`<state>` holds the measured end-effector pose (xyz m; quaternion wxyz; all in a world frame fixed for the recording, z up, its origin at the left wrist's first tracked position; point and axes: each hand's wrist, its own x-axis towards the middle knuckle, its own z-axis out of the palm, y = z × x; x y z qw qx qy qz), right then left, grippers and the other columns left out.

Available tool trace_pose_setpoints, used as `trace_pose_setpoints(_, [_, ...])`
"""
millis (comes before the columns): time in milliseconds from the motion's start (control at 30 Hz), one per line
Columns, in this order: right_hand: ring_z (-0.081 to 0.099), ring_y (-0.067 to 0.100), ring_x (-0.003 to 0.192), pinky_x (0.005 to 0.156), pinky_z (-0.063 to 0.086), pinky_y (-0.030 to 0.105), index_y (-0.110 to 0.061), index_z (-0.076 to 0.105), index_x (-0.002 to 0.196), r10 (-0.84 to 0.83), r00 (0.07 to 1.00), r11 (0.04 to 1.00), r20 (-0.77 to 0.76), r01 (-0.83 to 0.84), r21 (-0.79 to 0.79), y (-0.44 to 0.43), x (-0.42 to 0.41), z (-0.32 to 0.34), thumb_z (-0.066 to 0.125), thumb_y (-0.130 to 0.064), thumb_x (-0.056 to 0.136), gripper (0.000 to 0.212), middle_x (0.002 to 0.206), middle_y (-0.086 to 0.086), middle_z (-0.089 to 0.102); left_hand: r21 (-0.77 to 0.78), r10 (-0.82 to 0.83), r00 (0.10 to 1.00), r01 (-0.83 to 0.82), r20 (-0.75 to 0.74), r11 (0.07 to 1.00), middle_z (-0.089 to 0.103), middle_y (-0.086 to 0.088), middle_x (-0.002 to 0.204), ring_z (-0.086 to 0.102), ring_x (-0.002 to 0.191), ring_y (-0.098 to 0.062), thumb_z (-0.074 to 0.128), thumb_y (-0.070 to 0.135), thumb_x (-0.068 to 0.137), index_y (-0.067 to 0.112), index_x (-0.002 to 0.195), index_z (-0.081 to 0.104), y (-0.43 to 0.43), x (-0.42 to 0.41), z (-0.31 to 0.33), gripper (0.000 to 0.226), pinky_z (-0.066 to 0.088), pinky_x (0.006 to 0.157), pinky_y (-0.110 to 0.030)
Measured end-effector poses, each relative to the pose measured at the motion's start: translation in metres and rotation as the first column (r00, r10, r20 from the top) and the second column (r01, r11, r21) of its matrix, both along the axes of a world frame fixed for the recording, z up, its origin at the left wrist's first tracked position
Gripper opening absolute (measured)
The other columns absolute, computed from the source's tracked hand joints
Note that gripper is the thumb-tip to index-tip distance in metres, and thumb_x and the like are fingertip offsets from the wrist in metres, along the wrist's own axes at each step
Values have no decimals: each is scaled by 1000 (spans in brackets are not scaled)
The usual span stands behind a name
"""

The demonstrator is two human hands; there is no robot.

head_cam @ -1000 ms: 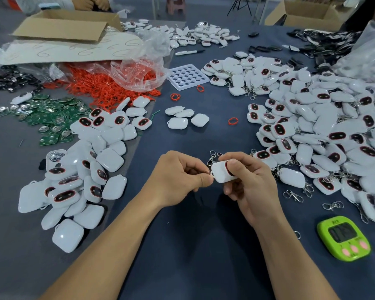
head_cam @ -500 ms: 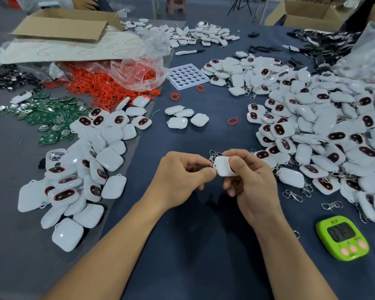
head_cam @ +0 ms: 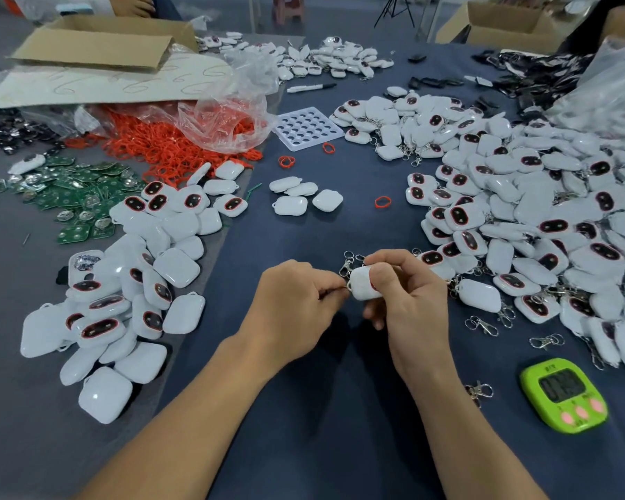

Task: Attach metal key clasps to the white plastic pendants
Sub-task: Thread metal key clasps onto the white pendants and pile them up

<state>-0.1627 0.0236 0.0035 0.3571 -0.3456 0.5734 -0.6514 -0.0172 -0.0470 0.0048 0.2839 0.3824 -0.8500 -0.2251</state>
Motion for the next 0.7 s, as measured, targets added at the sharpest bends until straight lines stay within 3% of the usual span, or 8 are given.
trace_pose_setpoints(67, [54, 16, 47, 39, 39, 25, -23, 73, 88, 6, 1000, 1000, -20, -6, 3, 0, 0, 1, 60, -20, 91, 14, 75, 4, 71, -90, 35, 998, -29, 58, 996, 56, 4, 55, 44, 64, -18, 69, 26, 94, 23, 75, 75, 2, -2, 0, 20, 41, 66, -34])
trace_pose_setpoints(133, [55, 17, 46, 39, 40, 24, -24, 74, 88, 30, 999, 1000, 23, -30, -5, 0, -1, 3, 59, -18, 93, 17, 75, 5, 72, -74, 47, 999, -47, 9, 996, 57, 5, 57, 47, 64, -17, 71, 26, 92, 25, 78, 75, 3, -1, 0, 15, 42, 65, -33])
trace_pose_setpoints(267, [56, 18, 45, 38, 41, 23, -17, 74, 91, 88, 975, 996, 204, -82, -34, -1, -8, 5, 55, -7, 105, 26, 78, 8, 72, 352, 22, 960, 82, -281, 932, 63, 7, 55, 54, 51, -6, 73, 29, 90, 31, 83, 78, 1, -1, 6, 8, 40, 54, -16])
trace_pose_setpoints(400, [56, 17, 46, 39, 41, 23, -14, 72, 95, 117, 954, 993, 277, -110, -41, -1, -11, 5, 51, -10, 107, 25, 77, 7, 70, 505, -38, 950, 198, -309, 840, 64, 3, 53, 51, 49, -5, 72, 33, 89, 34, 78, 79, -6, -2, 8, 14, 40, 54, -15])
trace_pose_setpoints(500, [57, 18, 47, 41, 40, 23, -14, 72, 97, 132, 944, 991, 303, -128, -33, -2, -13, 5, 48, -10, 108, 27, 76, 8, 70, 489, -8, 936, 190, -351, 851, 64, 3, 53, 52, 49, -6, 73, 32, 87, 34, 82, 80, -5, -2, 5, 9, 41, 54, -16])
trace_pose_setpoints(600, [56, 18, 48, 40, 41, 24, -12, 71, 98, 137, 936, 991, 324, -133, -34, -3, -14, 6, 47, -7, 108, 27, 77, 10, 70, 334, 39, 945, 76, -326, 939, 57, 5, 53, 49, 49, -10, 74, 30, 89, 37, 86, 78, 3, -5, 1, 9, 40, 52, -18])
trace_pose_setpoints(700, [56, 18, 48, 41, 41, 25, -11, 71, 96, 137, 929, 991, 343, -131, -41, -3, -13, 7, 47, -6, 107, 28, 76, 11, 69, 264, 55, 954, 26, -294, 964, 50, 8, 53, 42, 49, -8, 74, 30, 90, 42, 100, 76, 7, -8, 1, 16, 34, 52, -13])
